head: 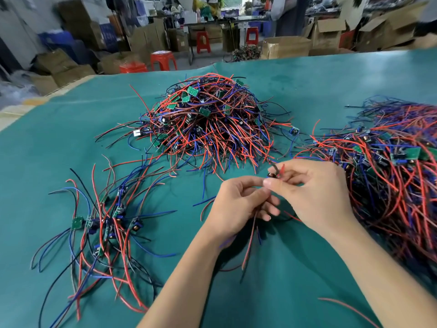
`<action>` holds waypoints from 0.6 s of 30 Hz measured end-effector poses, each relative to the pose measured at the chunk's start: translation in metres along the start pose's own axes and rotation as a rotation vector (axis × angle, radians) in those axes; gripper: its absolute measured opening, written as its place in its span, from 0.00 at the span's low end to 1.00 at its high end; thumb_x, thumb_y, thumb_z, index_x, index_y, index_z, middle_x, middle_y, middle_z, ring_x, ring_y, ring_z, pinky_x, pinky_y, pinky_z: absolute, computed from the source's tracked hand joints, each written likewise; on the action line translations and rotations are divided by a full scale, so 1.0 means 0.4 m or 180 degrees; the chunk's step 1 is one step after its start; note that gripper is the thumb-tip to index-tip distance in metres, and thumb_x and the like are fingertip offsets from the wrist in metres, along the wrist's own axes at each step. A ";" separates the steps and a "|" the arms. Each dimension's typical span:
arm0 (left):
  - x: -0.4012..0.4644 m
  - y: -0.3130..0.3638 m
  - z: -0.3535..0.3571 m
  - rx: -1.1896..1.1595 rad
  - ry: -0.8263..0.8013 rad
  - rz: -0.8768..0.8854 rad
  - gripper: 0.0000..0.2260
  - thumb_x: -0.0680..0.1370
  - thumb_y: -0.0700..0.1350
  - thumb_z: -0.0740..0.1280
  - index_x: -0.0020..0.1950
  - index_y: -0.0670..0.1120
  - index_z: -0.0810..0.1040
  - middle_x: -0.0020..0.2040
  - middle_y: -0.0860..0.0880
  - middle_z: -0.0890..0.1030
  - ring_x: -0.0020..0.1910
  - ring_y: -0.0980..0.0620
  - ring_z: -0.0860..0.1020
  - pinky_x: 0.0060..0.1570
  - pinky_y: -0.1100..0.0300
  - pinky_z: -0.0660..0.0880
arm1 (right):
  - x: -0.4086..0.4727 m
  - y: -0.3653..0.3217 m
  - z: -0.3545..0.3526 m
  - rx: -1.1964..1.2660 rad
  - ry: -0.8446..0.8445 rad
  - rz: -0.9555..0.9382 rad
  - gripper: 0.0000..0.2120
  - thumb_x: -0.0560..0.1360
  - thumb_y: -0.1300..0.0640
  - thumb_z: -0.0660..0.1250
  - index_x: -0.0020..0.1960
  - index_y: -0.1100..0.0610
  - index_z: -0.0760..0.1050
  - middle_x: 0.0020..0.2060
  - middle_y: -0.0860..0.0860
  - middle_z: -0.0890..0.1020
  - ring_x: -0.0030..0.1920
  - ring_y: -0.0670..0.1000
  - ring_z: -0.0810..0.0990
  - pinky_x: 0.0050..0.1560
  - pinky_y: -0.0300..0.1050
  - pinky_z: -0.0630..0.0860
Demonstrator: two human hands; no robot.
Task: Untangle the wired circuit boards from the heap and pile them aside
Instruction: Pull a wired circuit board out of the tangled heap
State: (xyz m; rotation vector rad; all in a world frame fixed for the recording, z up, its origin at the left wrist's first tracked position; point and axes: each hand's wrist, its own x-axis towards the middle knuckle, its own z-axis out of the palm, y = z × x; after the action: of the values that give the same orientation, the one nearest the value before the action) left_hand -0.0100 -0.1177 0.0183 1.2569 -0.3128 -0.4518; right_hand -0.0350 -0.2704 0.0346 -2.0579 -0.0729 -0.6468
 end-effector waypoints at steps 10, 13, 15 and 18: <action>-0.015 0.015 0.004 0.0598 -0.0371 -0.0128 0.05 0.80 0.34 0.64 0.47 0.38 0.79 0.33 0.45 0.81 0.24 0.54 0.77 0.24 0.65 0.72 | 0.038 0.006 -0.086 -0.0109 0.1499 0.0099 0.05 0.73 0.50 0.76 0.48 0.45 0.83 0.41 0.42 0.85 0.39 0.42 0.85 0.49 0.51 0.84; -0.016 0.013 0.008 0.0702 -0.0417 -0.0172 0.05 0.81 0.34 0.64 0.46 0.39 0.78 0.33 0.45 0.81 0.24 0.55 0.77 0.24 0.65 0.72 | 0.046 -0.034 -0.123 0.0093 0.1818 0.0119 0.05 0.73 0.51 0.74 0.47 0.43 0.81 0.41 0.36 0.82 0.39 0.34 0.82 0.48 0.36 0.80; -0.014 0.010 0.009 0.0710 -0.0357 -0.0181 0.07 0.81 0.34 0.63 0.45 0.39 0.78 0.33 0.45 0.80 0.24 0.55 0.77 0.24 0.65 0.73 | 0.051 -0.080 -0.137 0.0349 0.1840 0.0186 0.05 0.72 0.48 0.73 0.45 0.41 0.78 0.40 0.36 0.82 0.39 0.32 0.81 0.45 0.34 0.79; -0.011 0.009 0.008 0.0638 -0.0271 -0.0205 0.08 0.81 0.33 0.62 0.44 0.39 0.77 0.33 0.44 0.81 0.24 0.54 0.77 0.24 0.65 0.73 | 0.073 -0.170 -0.118 0.0604 0.1484 0.0092 0.06 0.70 0.51 0.75 0.44 0.44 0.79 0.40 0.44 0.84 0.37 0.41 0.82 0.42 0.38 0.78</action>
State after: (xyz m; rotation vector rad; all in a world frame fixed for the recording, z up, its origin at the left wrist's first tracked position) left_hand -0.0149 -0.1173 0.0229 1.4485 -0.3982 -0.5402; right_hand -0.0499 -0.2769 0.1211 -1.6809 0.1596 -1.0433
